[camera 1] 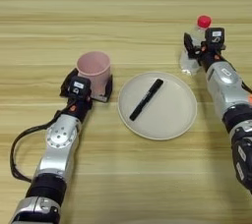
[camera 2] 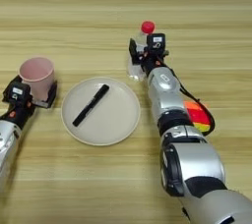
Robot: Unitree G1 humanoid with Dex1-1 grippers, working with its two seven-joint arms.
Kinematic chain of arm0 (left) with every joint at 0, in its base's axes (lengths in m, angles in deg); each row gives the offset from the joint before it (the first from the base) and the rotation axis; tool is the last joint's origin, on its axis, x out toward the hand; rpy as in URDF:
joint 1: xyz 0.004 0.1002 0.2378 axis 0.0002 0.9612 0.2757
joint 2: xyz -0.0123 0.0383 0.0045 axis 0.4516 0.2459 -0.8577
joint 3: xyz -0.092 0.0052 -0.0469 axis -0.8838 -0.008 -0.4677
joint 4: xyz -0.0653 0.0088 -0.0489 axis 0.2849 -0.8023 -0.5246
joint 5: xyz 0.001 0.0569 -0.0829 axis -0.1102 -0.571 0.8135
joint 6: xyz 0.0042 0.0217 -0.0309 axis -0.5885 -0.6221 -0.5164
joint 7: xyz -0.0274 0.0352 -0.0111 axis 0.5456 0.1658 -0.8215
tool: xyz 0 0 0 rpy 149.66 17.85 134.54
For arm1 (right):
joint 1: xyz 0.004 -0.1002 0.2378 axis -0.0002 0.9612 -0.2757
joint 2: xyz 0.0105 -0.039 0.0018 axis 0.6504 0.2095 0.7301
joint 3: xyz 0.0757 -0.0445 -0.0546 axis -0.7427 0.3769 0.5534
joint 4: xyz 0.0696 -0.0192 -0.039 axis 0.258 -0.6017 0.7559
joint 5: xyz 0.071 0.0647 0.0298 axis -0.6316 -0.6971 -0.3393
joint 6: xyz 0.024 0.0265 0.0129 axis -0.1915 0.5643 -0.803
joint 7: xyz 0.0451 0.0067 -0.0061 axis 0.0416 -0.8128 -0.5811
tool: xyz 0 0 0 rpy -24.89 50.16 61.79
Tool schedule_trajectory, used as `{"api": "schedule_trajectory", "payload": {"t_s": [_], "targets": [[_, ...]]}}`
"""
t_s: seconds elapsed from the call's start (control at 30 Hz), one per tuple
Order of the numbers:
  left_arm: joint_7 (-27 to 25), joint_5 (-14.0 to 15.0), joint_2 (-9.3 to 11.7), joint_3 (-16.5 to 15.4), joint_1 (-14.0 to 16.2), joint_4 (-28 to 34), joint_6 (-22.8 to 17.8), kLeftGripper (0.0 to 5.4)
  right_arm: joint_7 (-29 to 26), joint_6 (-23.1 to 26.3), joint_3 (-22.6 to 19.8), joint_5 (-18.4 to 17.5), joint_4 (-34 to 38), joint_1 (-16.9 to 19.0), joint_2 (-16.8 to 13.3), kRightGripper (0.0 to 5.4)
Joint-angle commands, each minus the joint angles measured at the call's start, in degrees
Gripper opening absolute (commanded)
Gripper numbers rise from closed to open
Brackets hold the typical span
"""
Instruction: Move the objects on the table
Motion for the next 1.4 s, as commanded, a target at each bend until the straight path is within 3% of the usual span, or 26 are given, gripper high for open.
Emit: {"api": "schedule_trajectory", "payload": {"t_s": [0.03, 0.47, 0.77, 1.03, 1.4], "targets": [[0.47, -0.77, 0.09, 0.19, 0.98, 1.64, -1.5, 5.4, 0.23, -0.8, -0.43, -0.4, 1.49, 0.32, -0.26, 3.2], [-0.08, -0.51, 0.46, 0.52, 4.07, 7.49, -4.86, 5.4, 0.34, -0.68, -0.22, -0.36, 3.74, 0.73, -0.08, 3.17], [-2.45, 0.37, 2.53, 0.77, 8.89, 16.74, -7.62, 5.4, 0.48, -0.19, 0.16, -0.32, 6.81, 0.88, 0.25, 3.16], [-2.4, 0.84, 5.06, -2.17, 10.42, 18.21, -8.41, 5.4, 0.69, 0.71, 0.89, -0.11, 10.9, 1.94, 0.81, 3.16], [-6.93, 5.2, 6.95, -4.04, 14.36, 27.06, -10.01, 5.4, 0.43, 1.42, 1.08, -0.3, 12.32, 2.46, 0.82, 3.16]]}}
